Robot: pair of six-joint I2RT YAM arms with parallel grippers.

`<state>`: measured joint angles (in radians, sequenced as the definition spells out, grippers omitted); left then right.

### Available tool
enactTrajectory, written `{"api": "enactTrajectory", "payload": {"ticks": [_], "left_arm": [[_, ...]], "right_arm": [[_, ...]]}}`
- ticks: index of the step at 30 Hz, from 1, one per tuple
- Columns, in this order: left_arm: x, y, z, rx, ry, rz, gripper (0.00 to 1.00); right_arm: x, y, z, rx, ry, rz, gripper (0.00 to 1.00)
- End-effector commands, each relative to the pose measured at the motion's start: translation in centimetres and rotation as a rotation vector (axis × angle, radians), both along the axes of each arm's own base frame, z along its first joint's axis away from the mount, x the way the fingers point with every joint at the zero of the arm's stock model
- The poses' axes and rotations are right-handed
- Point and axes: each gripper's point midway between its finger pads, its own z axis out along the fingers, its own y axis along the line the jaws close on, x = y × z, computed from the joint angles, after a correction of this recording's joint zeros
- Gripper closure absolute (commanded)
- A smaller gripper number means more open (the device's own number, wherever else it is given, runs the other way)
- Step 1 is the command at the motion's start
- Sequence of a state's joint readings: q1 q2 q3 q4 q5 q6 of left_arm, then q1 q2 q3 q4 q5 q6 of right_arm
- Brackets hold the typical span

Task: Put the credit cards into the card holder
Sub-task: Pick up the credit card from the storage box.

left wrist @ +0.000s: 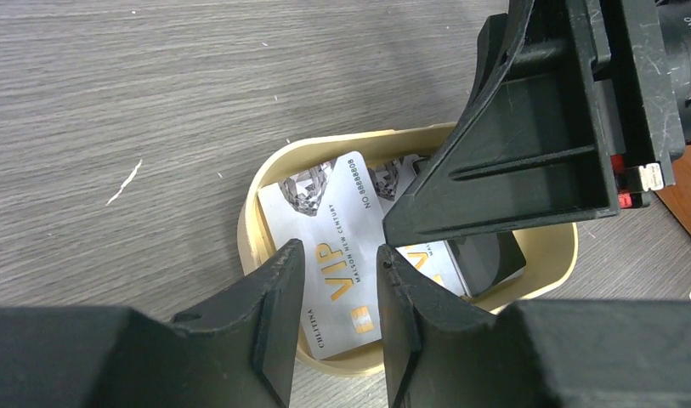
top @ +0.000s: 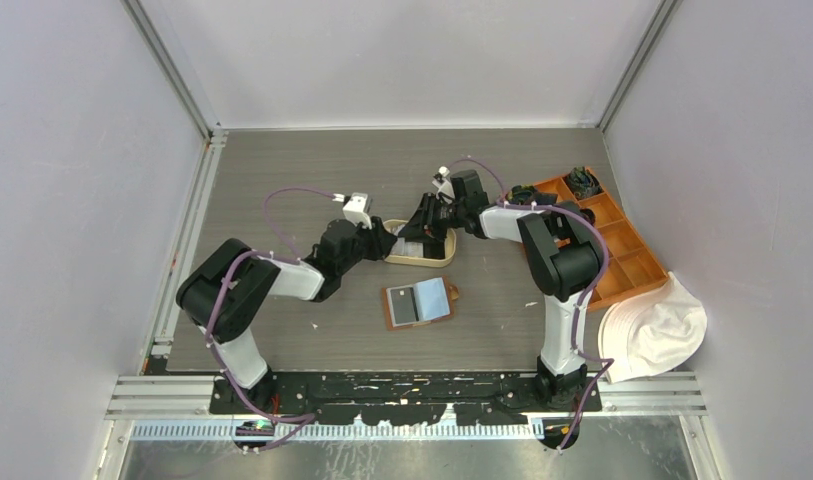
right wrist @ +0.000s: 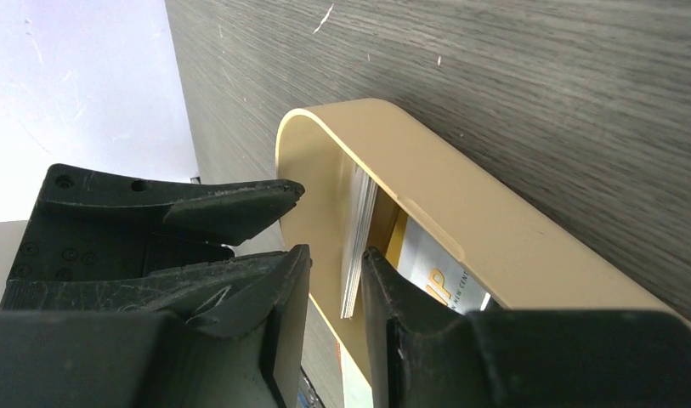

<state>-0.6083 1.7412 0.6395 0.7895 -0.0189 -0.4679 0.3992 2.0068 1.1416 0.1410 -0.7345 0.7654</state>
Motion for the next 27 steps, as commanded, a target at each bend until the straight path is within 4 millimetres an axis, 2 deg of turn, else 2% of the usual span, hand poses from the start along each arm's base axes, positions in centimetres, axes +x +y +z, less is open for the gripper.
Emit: {"api": "enactTrajectory", "payload": {"ticks": [1,8,11,16,23,27], "left_arm": [[0.5,-0.4,1.4,-0.051,-0.016,-0.018,0.6],[-1.0,0.3,5.3,-0.118,-0.085,-0.031,0.58],[-1.4,1.3,5.6,-0.085,-0.088,-0.006,0.58],[-1.1,3.2,4.3,-0.02,-0.053,0.067,0.54],[0.2,4.0,1.7,-0.069,0.084,0.124,0.55],[0.3,3.8,0.7,-0.085,0.145,0.114,0.56]], "right_arm": [[0.8,1.3,4.5,0.056,-0.113,0.022,0.66],[1.4,1.3,3.7,0.045,-0.098,0.001,0.68],[1.6,1.3,3.7,0.038,-0.104,-0.004,0.68],[1.7,1.0,3.6,-0.017,-0.124,0.003,0.68],[1.1,1.8,4.2,-0.074,-0.183,0.045,0.68],[1.0,2.6,5.0,-0.069,-0.211,0.058,0.68]]}}
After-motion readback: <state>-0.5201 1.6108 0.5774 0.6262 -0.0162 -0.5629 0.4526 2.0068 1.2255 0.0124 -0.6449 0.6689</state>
